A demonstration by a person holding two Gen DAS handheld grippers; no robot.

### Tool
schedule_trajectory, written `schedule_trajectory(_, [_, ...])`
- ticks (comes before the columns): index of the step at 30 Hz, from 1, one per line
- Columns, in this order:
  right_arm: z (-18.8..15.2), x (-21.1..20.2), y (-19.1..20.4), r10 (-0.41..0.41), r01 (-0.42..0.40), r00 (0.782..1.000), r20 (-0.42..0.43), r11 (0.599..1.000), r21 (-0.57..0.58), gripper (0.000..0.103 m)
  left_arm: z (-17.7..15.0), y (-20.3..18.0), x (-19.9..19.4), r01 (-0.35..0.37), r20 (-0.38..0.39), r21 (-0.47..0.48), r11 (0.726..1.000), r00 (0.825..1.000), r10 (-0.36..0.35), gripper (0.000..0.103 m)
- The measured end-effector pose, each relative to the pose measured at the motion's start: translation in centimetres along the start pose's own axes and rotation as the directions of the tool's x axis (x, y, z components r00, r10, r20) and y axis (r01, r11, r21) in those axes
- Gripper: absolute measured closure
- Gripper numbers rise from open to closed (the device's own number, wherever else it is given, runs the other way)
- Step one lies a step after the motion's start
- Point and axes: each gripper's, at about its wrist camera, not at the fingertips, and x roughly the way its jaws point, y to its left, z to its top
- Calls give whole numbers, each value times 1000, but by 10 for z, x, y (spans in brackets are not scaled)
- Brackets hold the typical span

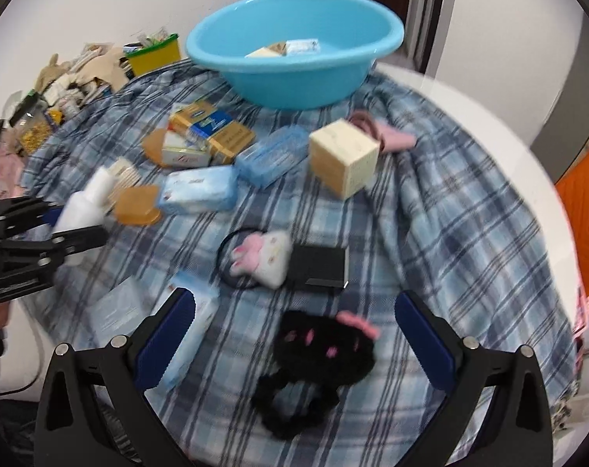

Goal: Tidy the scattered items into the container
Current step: 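Lower the right tool onto the black ZEESEA box and close on it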

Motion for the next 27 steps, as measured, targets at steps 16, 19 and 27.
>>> schedule_trajectory(16, [5,36,-24,-23,23,1000,-3,997,68,23,-4,8,13,8,-37,-22,1000,999,-8,62])
schedule_trajectory(19, [5,42,-21,-39,39,999,-6,998,46,25,-3,9,15,11,-42,-24,1000,999,-12,62])
schedule_trajectory(27, [2,36,-17,-28,28,1000,10,1000,4,62,-5,9,16,10,-54,-21,1000,998,-11,62])
